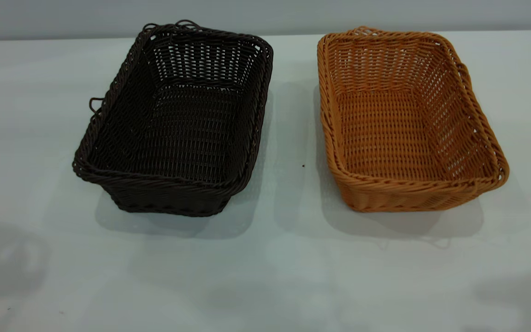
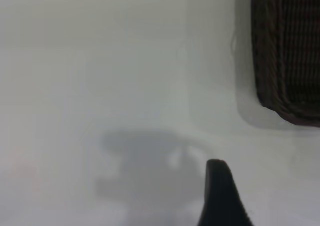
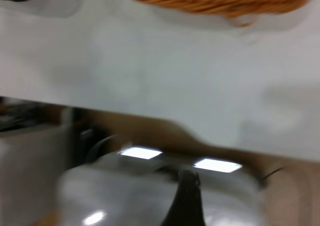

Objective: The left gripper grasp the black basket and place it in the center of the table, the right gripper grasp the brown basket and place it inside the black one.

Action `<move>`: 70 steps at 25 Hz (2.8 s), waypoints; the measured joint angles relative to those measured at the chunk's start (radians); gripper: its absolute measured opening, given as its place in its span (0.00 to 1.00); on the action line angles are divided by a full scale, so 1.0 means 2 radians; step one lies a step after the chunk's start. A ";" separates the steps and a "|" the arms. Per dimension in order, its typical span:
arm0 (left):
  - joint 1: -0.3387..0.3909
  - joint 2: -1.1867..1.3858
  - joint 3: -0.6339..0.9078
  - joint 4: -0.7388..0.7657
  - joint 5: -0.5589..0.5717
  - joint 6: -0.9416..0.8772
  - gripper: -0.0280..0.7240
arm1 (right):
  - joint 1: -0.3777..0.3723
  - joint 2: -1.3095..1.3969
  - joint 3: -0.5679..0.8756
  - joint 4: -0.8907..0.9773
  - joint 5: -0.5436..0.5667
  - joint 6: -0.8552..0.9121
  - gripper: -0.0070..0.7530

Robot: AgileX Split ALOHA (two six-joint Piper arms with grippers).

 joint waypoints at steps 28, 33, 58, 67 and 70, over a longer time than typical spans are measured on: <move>0.000 0.317 -0.182 -0.022 -0.083 0.022 0.58 | 0.054 0.533 -0.085 0.677 -0.165 -0.040 0.72; -0.020 0.365 -0.217 -0.023 -0.061 0.022 0.58 | 0.059 0.556 -0.112 0.678 -0.216 -0.008 0.72; -0.101 0.590 -0.353 -0.024 -0.063 0.023 0.40 | 0.059 0.560 -0.130 0.681 -0.247 -0.028 0.51; -0.101 0.590 -0.354 -0.016 -0.073 0.021 0.14 | 0.032 0.560 -0.133 0.685 -0.257 -0.039 0.10; -0.101 0.589 -0.354 0.005 -0.073 0.020 0.14 | -0.007 0.553 -0.133 0.679 -0.228 -0.076 0.10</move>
